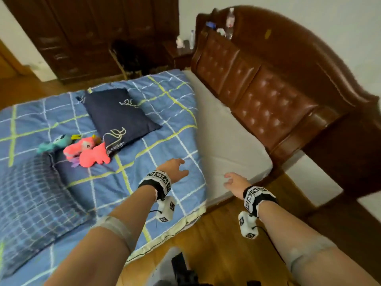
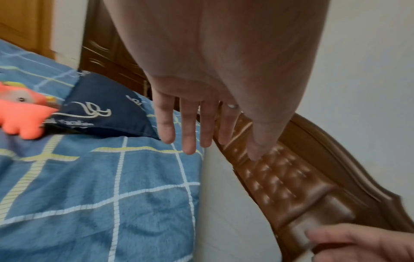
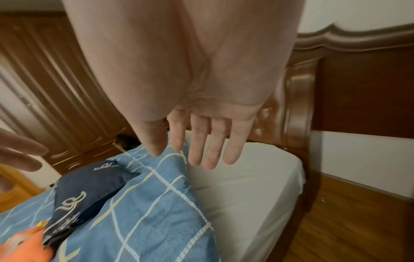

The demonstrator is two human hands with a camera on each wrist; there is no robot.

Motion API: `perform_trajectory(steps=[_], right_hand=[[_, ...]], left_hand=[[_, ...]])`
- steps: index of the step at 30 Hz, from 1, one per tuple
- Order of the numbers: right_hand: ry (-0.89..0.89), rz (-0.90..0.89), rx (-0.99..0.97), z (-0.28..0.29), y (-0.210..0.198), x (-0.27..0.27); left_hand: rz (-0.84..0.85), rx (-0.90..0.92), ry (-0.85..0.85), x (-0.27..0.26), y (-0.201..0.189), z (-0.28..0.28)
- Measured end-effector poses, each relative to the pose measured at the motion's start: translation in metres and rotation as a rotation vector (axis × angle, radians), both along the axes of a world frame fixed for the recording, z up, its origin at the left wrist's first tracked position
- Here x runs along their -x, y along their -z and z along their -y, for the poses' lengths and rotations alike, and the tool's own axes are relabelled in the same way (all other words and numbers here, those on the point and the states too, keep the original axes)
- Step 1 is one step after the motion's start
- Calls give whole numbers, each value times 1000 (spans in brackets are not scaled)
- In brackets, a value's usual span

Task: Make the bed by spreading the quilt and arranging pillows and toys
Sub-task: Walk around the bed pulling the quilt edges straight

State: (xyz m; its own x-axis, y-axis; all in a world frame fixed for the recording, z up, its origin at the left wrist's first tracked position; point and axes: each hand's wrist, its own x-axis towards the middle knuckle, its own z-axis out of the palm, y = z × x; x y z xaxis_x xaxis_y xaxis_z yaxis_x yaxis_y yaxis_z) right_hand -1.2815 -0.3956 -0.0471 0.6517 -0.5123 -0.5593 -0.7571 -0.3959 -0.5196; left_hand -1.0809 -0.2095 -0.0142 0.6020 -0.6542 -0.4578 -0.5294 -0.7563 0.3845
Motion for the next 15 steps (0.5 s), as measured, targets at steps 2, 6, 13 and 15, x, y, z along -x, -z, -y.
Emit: perform_trajectory(steps=[2, 6, 13, 15], right_hand=[[-60, 13, 5, 30, 3, -35], [-163, 17, 15, 86, 27, -89], [-299, -130, -33, 159, 134, -156], [-325, -163, -72, 165, 177, -171]], left_hand=[[-5, -34, -75, -20, 8, 13], [-67, -89, -154, -51, 48, 55], [-166, -189, -235, -70, 146, 137], [-216, -222, -286, -68, 185, 149]])
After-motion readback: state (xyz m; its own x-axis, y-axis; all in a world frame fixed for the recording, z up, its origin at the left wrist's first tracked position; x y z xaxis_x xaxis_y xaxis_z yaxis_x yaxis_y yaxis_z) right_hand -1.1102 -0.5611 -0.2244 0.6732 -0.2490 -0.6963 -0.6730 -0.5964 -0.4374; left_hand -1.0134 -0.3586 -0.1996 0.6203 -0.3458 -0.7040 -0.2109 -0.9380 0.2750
